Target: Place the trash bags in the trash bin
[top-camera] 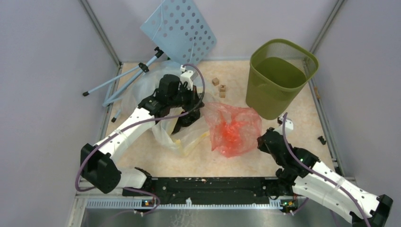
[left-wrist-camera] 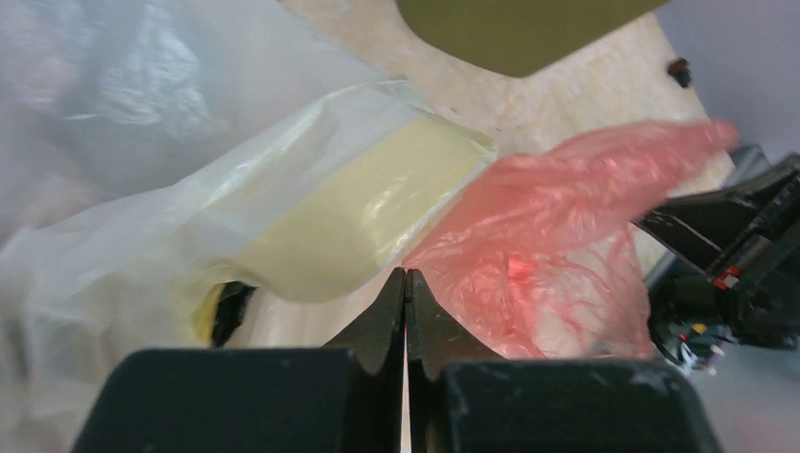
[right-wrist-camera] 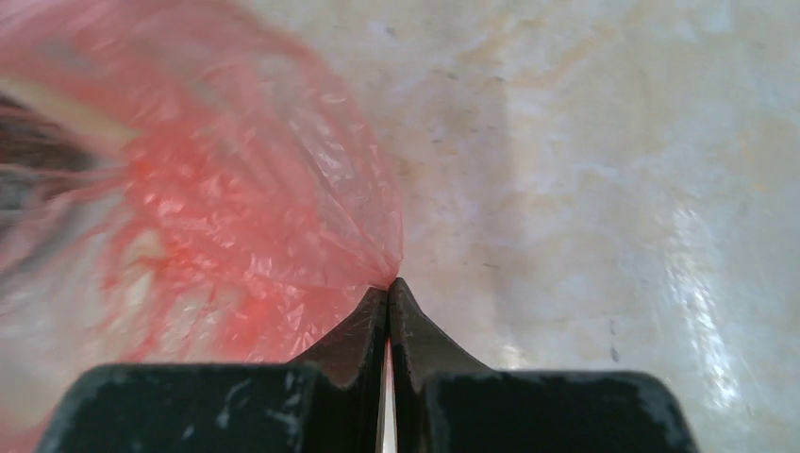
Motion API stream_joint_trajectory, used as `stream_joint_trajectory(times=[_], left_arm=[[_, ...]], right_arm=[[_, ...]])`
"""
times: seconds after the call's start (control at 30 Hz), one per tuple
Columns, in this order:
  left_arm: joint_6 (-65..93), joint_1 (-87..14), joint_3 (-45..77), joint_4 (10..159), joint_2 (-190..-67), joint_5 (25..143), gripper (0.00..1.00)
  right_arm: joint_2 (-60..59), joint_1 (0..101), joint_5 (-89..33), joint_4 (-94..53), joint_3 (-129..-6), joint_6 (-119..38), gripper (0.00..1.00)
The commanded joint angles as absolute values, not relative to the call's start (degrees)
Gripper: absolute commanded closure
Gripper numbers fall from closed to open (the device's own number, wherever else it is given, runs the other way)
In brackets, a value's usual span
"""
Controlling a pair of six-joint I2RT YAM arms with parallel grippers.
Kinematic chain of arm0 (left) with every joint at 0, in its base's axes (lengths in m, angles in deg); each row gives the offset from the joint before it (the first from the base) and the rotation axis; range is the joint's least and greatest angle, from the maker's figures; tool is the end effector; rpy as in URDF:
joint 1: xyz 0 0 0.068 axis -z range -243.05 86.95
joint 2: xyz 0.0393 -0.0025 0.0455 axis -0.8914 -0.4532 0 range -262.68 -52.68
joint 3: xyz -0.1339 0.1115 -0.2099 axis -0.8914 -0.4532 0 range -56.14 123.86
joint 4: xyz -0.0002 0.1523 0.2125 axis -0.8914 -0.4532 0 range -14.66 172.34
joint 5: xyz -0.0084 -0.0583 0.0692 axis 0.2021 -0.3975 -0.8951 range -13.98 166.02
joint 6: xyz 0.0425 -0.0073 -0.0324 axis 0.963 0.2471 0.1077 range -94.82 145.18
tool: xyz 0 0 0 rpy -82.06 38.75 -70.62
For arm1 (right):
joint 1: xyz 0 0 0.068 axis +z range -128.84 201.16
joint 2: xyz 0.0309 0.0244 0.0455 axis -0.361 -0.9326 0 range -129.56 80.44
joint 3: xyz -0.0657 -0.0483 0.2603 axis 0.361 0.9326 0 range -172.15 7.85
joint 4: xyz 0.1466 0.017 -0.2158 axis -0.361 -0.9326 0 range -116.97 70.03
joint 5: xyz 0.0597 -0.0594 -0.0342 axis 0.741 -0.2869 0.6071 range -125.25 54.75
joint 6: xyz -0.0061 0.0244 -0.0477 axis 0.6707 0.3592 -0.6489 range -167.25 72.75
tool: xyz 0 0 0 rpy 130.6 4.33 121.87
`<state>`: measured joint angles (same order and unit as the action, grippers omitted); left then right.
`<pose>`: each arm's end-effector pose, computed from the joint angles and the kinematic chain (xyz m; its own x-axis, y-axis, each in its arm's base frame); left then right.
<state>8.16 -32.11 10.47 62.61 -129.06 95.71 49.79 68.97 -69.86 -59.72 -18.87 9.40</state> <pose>0.2538 -0.1661 0.3347 -0.6191 0.0498 -0.7837 0.5798 0.7021 -0.4134 0.0930 0.0725 0.2198 -0.5339 0.4346 -0.7253 0.2039 0.8987 0.3884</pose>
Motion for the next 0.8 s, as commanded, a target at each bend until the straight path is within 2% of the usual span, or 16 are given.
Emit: stream_joint_trajectory(times=[0.0, 0.13, 0.23, 0.33, 0.43, 0.57, 0.63, 0.77], left_arm=[[5.93, -31.95, 9.04, 67.62, -130.45, 107.37, 0.98], [4.63, -31.94, 10.36, 68.04, -132.1, 109.94, 0.98], [4.2, -32.08, 14.66, 66.81, -132.66, 111.45, 0.99], [4.79, -32.94, 26.13, 61.43, -132.93, 111.54, 1.0], [5.48, -32.99, 42.62, 57.87, -131.77, 109.57, 1.0], [3.36, -32.99, 52.77, 58.2, -128.08, 108.41, 1.0], [2.07, -33.03, 51.0, 58.58, -125.79, 108.83, 1.0], [-1.06, -33.01, 30.35, 63.65, -122.47, 111.46, 1.0]], right_arm=[[54.1, 68.73, -61.16, -47.93, -21.04, -3.41, 1.0], [54.43, 68.71, -59.62, -45.45, -23.88, -6.39, 1.0], [50.75, 68.75, -58.82, -43.97, -30.78, -10.71, 1.0], [45.07, 68.78, -57.59, -42.13, -43.05, -18.85, 1.0], [39.35, 68.78, -55.13, -41.38, -57.56, -27.5, 1.0], [37.6, 68.75, -51.47, -41.04, -70.11, -31.13, 1.0], [38.66, 68.78, -52.55, -42.17, -69.42, -30.46, 1.0], [41.82, 68.72, -56.82, -50.35, -58.81, -24.73, 1.0]])
